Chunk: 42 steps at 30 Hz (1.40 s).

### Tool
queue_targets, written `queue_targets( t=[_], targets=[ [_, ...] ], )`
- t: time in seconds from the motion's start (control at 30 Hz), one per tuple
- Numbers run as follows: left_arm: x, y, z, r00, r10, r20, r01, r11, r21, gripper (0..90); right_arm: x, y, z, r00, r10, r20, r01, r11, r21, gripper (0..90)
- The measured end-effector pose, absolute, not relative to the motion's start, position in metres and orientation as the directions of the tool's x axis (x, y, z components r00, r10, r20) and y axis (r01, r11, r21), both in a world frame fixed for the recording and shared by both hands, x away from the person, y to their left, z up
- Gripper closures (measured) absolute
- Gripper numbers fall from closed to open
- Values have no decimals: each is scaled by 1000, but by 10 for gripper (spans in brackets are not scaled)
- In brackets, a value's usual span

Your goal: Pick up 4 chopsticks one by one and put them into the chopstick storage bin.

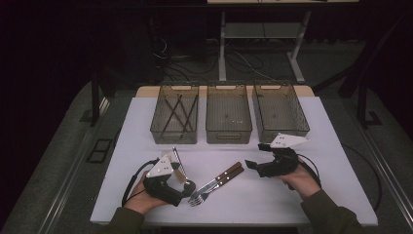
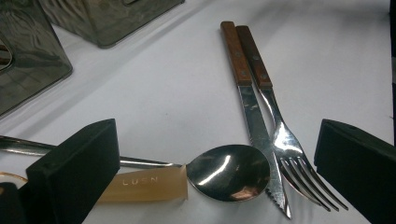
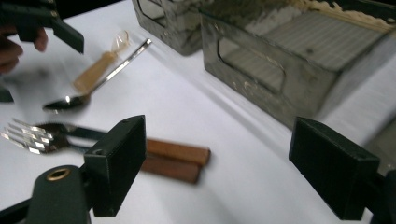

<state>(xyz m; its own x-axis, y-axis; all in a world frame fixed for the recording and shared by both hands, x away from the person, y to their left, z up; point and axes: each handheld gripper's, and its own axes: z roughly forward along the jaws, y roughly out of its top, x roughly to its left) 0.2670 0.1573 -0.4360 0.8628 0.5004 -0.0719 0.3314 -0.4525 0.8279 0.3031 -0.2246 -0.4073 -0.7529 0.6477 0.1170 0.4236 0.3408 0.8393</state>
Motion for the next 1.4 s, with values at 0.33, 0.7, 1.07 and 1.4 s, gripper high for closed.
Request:
queue_targets(
  t=[0.33, 0.7, 1.07, 1.4],
  targets=[
    [267, 157, -436, 862, 503, -70, 332, -454, 827, 0, 277, -252, -424, -744, 659, 111, 433, 350, 831, 186],
    [267, 157, -436, 863, 502, -64, 330, -462, 823, 0, 257, -281, -432, -721, 684, 114, 460, 348, 817, 186],
    [268, 158, -436, 860, 508, -56, 331, -469, 819, 0, 252, -289, -439, -704, 700, 119, 480, 345, 807, 186],
    [269, 158, -435, 857, 514, -46, 332, -480, 812, 0, 251, -288, -440, -704, 700, 123, 484, 345, 804, 186]
  ],
)
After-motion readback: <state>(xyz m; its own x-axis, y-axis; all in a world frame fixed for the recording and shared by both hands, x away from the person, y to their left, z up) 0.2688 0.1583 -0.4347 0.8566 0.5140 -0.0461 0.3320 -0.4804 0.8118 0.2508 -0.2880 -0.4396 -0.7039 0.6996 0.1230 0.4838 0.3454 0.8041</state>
